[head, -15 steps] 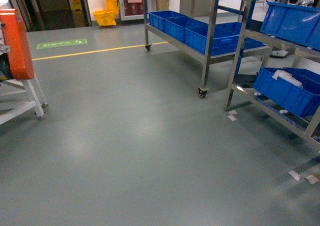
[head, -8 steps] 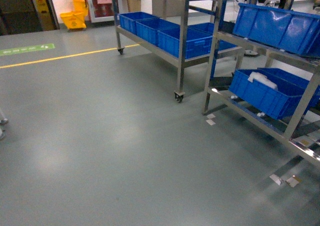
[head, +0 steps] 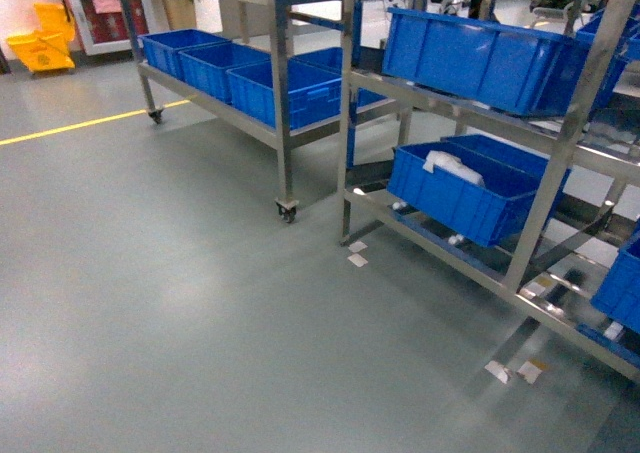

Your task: Pick red block from blue box to shelf

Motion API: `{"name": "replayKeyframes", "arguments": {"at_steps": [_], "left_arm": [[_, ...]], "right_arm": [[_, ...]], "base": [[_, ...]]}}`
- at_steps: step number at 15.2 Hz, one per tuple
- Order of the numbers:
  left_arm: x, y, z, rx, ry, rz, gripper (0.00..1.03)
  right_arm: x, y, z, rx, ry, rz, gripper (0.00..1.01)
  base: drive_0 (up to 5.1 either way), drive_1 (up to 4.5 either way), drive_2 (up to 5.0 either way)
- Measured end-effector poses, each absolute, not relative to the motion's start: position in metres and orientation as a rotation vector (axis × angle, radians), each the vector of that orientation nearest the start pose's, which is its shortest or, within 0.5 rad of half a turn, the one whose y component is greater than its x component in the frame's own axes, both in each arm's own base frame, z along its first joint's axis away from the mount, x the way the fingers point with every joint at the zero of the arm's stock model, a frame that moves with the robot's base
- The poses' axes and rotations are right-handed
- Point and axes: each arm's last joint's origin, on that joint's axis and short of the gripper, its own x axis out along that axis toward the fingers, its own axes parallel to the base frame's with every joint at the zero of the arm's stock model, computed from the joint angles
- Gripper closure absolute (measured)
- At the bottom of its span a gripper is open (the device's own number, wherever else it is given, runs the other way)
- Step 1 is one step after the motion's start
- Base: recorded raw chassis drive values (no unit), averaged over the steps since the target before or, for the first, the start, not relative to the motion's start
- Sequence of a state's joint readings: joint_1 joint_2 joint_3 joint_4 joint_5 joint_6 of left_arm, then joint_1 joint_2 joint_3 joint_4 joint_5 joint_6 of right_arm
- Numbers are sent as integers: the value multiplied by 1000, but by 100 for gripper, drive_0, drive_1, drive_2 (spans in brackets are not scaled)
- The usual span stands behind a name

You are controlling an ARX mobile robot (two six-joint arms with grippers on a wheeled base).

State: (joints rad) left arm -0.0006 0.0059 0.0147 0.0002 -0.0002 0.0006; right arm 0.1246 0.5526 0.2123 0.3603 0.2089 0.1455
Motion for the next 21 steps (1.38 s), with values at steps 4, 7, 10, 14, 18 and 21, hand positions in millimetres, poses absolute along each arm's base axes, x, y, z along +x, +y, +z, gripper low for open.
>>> {"name": "replayKeyframes", "arguments": {"at_steps": [4, 7, 10, 14, 18, 21], "left_arm": [[97, 0, 168, 1, -5, 0, 5], [97, 0, 168, 1, -4, 0, 5], [97, 0, 168, 1, -5, 0, 5], [97, 0, 168, 1, -5, 0, 5], [97, 0, 168, 1, -7, 0, 5], [97, 0, 168, 1, -4, 0, 5]], "right_arm": [[142, 12, 219, 149, -26, -83, 74], [142, 12, 219, 149, -26, -83, 74], [142, 12, 219, 149, -26, -83, 74], [141, 12, 220, 150, -35, -82, 74], [141, 12, 220, 150, -32, -82, 74], [142, 12, 219, 149, -27, -83, 74]], "base": [[-166, -166, -166], [-149, -149, -149], [-161, -161, -161], [-163, 161, -488], [-143, 291, -576], [-149, 284, -582]]}}
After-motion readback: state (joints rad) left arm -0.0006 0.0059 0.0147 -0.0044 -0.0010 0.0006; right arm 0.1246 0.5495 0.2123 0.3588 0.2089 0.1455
